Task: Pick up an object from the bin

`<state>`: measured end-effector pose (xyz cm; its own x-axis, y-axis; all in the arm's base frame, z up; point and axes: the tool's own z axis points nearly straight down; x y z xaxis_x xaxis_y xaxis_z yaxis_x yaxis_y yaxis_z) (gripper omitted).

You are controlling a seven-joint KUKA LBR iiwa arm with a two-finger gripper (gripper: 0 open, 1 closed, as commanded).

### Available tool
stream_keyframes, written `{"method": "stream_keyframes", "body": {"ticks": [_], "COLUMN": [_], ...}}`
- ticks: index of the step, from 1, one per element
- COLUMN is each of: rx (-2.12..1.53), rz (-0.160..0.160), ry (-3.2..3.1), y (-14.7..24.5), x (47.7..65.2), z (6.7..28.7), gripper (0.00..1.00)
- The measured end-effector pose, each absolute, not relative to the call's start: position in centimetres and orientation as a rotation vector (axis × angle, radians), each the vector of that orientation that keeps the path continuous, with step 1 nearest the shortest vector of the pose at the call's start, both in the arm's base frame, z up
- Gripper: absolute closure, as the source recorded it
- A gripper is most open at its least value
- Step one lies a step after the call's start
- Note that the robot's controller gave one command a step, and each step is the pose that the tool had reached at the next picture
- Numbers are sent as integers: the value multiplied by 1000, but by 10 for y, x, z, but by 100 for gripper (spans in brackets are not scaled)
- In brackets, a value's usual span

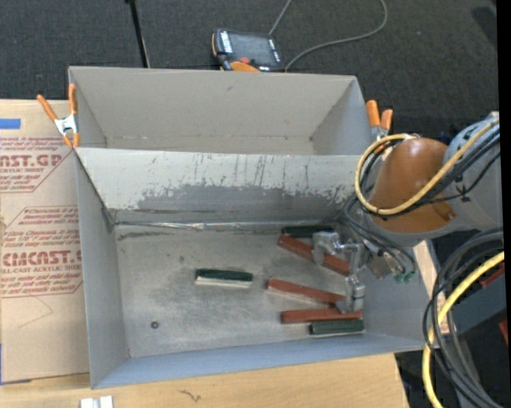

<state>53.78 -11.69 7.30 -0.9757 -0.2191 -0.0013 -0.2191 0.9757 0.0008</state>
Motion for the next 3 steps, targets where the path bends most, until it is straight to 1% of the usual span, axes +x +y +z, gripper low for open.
{"method": "stream_keyframes", "body": {"ticks": [1,2,3], "rx": [-340,-111,-112], "rz": [7,2,1], "ry": [3125,3141,3140], "y": [-43,-69,-69], "x": [487,505,506], "z": [113,69,72], "gripper": [0,0,100]}}
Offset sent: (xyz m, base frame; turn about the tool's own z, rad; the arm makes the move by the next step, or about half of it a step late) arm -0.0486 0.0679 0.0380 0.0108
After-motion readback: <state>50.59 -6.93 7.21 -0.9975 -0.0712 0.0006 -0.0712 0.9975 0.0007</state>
